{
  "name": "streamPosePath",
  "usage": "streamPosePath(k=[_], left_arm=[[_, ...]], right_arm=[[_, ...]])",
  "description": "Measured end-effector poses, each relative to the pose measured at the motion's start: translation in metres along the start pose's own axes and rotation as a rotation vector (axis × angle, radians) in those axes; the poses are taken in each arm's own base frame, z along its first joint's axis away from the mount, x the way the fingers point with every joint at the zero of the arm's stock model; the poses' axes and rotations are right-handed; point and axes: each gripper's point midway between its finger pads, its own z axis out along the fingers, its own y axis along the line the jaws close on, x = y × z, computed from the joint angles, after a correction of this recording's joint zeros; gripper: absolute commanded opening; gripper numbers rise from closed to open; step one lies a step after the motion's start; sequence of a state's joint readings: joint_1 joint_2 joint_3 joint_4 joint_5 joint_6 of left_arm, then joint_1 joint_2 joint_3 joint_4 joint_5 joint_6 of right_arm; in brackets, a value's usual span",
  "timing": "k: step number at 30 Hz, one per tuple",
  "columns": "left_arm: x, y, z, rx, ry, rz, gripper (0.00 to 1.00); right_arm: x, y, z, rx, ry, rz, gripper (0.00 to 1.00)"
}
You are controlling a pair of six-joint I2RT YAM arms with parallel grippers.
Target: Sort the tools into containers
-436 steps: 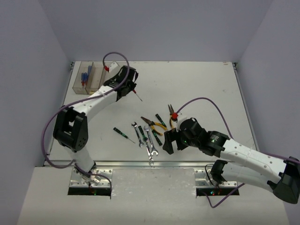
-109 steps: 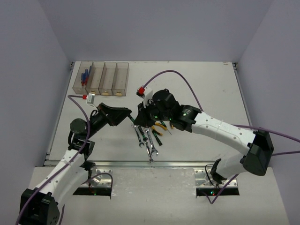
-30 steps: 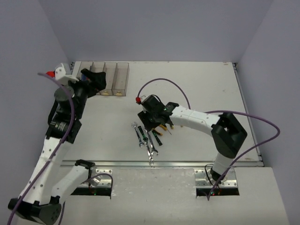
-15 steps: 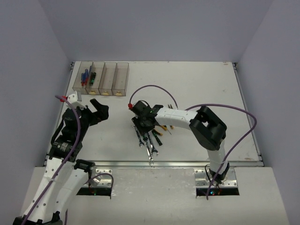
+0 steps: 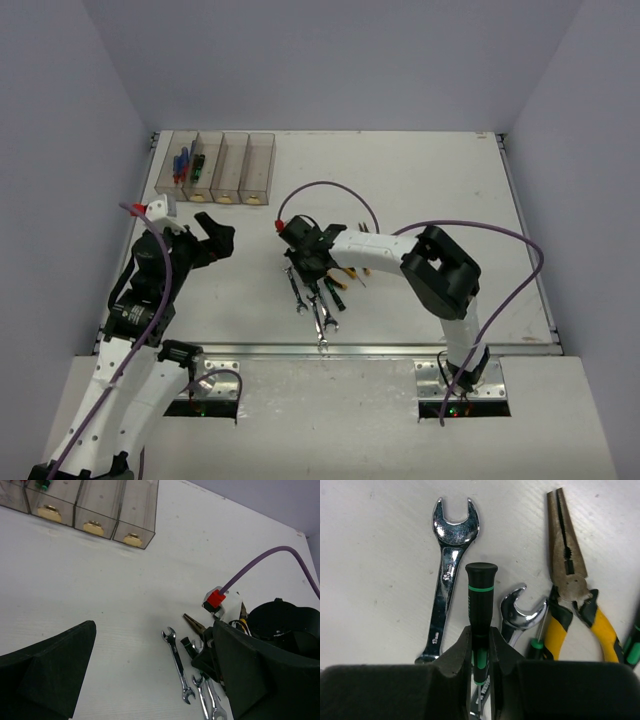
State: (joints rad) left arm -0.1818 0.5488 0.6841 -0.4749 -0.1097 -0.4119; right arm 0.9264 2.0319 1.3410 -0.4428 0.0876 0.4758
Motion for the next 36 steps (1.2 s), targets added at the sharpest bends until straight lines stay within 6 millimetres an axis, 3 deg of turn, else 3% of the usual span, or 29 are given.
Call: streamPosePath(k=[5,10,14,18,24,27,33,36], left_arm=[[0.010,-0.027,0.000,0.150,0.041,-0.036,1.00],[0.047,-0.075,0.005,0.492,0.106,-0.191,1.00],[0.077,-0.094,-0.003,0.699,0.164,-0.328,0.96],[0.077,-0.113,-0.011,0.806,0.187,-0.372,0.85],[0.072,-0.142,-0.024,0.940,0.188,-0.361,0.70],[0.078,-0.146,-0.021,0.945,0.211,-0.369,0.54],[0.075,-0.157,-0.023,0.979,0.209,-0.376,0.44],[0.072,-0.161,-0.023,0.992,0.201,-0.378,0.29]], right_arm=[[-0.014,-0.002,-0.033,-0.005,-0.087,0.006,0.00],[-0.030,0.006,-0.105,-0.153,-0.280,0.033,0.00],[-0.038,0.015,-0.158,-0.313,-0.446,0.047,0.00],[-0.041,0.031,-0.195,-0.450,-0.545,0.020,0.00],[-0.043,0.051,-0.214,-0.576,-0.587,-0.020,0.00],[-0.043,0.055,-0.217,-0.601,-0.591,-0.028,0.00],[-0.043,0.061,-0.220,-0.638,-0.587,-0.041,0.00],[-0.042,0.062,-0.218,-0.646,-0.581,-0.043,0.00]])
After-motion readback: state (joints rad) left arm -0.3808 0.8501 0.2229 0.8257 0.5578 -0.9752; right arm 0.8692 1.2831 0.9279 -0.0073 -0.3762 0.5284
